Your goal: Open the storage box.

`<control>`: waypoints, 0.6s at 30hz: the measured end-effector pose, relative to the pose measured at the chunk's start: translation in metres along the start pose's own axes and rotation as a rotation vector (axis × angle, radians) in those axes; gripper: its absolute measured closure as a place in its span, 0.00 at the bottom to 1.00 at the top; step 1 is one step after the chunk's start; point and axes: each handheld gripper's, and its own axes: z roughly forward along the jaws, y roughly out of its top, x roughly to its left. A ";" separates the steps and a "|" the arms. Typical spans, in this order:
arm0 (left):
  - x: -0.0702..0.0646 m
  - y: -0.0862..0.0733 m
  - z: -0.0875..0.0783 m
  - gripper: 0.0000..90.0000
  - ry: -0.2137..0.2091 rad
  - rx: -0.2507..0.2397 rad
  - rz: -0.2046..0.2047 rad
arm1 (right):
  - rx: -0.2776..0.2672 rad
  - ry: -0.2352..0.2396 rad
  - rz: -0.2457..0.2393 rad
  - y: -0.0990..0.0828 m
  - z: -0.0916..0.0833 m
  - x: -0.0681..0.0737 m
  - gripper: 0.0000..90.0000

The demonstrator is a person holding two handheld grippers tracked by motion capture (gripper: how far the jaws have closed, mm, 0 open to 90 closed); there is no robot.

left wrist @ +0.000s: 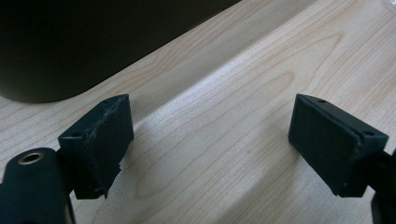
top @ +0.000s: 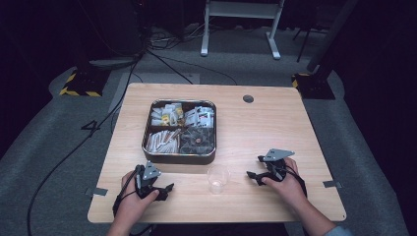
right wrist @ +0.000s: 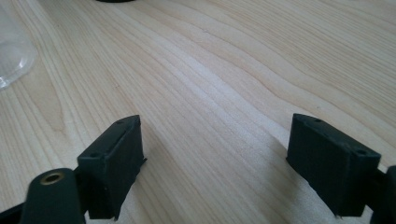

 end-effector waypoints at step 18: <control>0.000 0.000 0.000 0.16 0.003 0.000 0.006 | -0.005 -0.004 0.008 -0.001 -0.001 0.000 0.25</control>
